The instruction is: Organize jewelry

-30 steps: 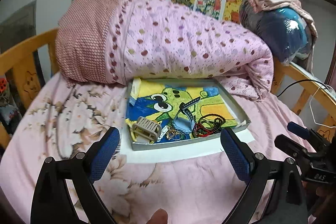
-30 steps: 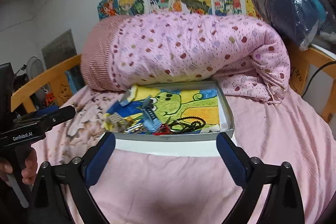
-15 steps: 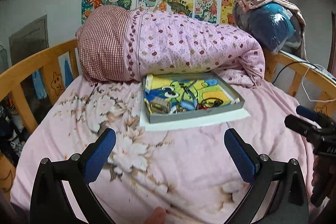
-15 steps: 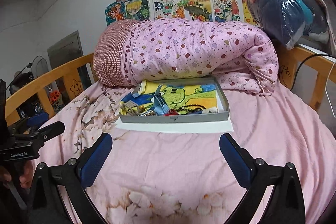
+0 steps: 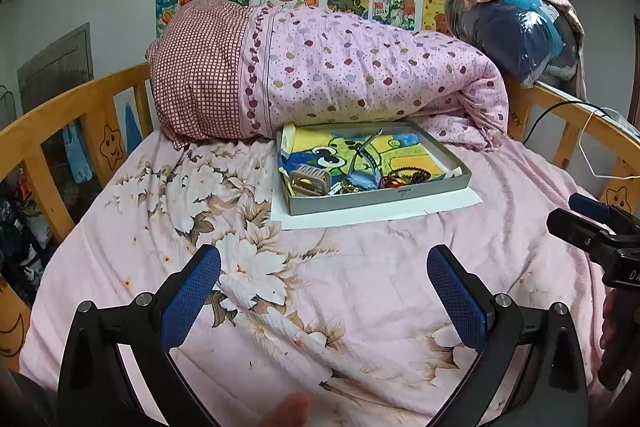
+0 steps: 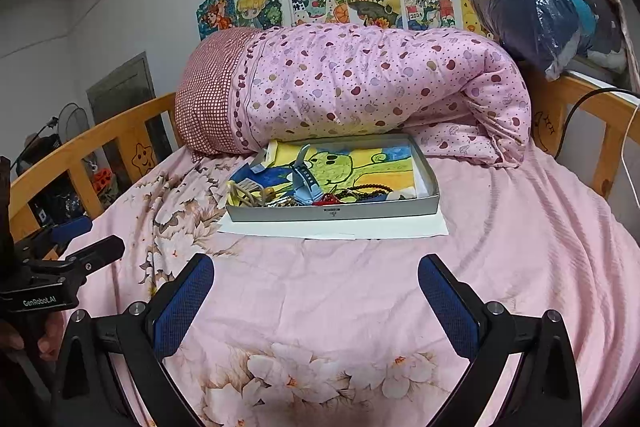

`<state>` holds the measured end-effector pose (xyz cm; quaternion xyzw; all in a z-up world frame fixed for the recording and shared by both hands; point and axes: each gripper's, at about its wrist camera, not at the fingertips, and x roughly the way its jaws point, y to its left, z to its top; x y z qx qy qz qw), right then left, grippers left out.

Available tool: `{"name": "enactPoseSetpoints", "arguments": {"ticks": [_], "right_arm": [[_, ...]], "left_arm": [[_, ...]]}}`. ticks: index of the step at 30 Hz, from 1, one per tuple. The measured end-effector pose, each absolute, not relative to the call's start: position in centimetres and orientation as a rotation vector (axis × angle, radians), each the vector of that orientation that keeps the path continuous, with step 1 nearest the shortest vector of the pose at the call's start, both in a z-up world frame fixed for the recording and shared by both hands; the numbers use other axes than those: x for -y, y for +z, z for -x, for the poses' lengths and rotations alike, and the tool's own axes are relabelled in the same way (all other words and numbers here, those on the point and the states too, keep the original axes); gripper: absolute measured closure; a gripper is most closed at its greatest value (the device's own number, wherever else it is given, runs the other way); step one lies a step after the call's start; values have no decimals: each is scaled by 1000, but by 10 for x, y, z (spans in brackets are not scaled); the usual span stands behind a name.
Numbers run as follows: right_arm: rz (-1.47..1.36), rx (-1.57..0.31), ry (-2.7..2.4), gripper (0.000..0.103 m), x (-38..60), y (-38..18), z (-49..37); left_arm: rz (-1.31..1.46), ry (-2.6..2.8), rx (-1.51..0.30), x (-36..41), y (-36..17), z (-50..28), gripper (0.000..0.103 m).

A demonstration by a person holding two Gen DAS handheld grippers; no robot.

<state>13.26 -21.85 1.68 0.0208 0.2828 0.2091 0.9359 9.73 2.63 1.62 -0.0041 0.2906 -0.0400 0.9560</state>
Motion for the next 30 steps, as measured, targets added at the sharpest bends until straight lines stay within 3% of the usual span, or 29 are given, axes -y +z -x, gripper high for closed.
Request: {"name": "enactPoseSetpoints", "arguments": {"ticks": [30], "right_arm": [[-49,-635,439,0,207,-3,-138]], "left_arm": [[27,-89,-644,-34,3,-104,2]]}}
